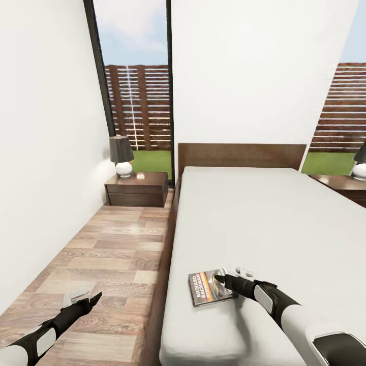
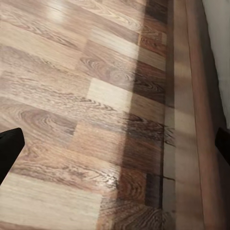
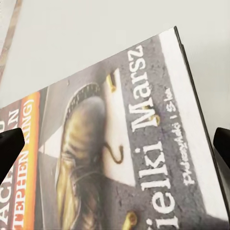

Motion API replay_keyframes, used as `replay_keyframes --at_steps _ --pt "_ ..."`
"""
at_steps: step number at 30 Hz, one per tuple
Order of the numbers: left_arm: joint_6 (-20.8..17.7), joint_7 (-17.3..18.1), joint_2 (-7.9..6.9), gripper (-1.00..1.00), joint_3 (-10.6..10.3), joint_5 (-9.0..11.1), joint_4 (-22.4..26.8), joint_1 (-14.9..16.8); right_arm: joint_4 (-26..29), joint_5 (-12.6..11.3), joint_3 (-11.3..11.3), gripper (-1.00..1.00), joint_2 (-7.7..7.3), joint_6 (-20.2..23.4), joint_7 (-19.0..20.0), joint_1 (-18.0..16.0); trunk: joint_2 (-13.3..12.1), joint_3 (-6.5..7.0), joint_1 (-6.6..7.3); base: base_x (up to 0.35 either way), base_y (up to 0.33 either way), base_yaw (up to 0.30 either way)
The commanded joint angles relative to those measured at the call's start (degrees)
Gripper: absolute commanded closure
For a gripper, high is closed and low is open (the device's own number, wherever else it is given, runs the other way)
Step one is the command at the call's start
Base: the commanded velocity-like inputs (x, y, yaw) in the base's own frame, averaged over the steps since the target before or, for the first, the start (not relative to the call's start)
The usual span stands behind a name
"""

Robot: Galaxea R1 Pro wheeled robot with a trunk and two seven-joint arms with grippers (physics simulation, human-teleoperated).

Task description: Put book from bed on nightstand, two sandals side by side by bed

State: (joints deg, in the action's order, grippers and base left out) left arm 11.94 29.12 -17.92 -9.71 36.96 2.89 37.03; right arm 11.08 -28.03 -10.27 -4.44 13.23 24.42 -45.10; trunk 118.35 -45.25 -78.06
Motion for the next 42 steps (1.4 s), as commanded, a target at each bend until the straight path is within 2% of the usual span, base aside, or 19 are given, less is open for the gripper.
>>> replay_keyframes --at_steps 1,10,34,42 --pt "0.3 0.1 -0.01 -1.00 -0.5 0.4 -0.1 0.1 0.0 -0.6 -0.7 -1.00 -0.04 0.6 0.0 0.0 0.0 -0.07 0.00 0.000 0.096 0.000" --pt "0.3 0.1 -0.01 -1.00 -0.5 0.4 -0.1 0.1 0.0 -0.6 -0.7 -1.00 -0.04 0.6 -0.1 0.0 0.0 -0.07 0.00 0.000 0.189 0.000" --pt "0.3 0.1 -0.01 -1.00 -0.5 0.4 -0.1 0.1 -0.1 -0.6 -0.7 -1.00 -0.04 0.6 -0.1 0.0 0.0 -0.07 0.00 0.000 0.009 0.000" --pt "0.3 0.1 -0.01 -1.00 -0.5 0.4 -0.1 0.1 -0.1 -0.6 -0.7 -1.00 -0.04 0.6 -0.1 0.0 0.0 -0.07 0.00 0.000 0.159 0.000"
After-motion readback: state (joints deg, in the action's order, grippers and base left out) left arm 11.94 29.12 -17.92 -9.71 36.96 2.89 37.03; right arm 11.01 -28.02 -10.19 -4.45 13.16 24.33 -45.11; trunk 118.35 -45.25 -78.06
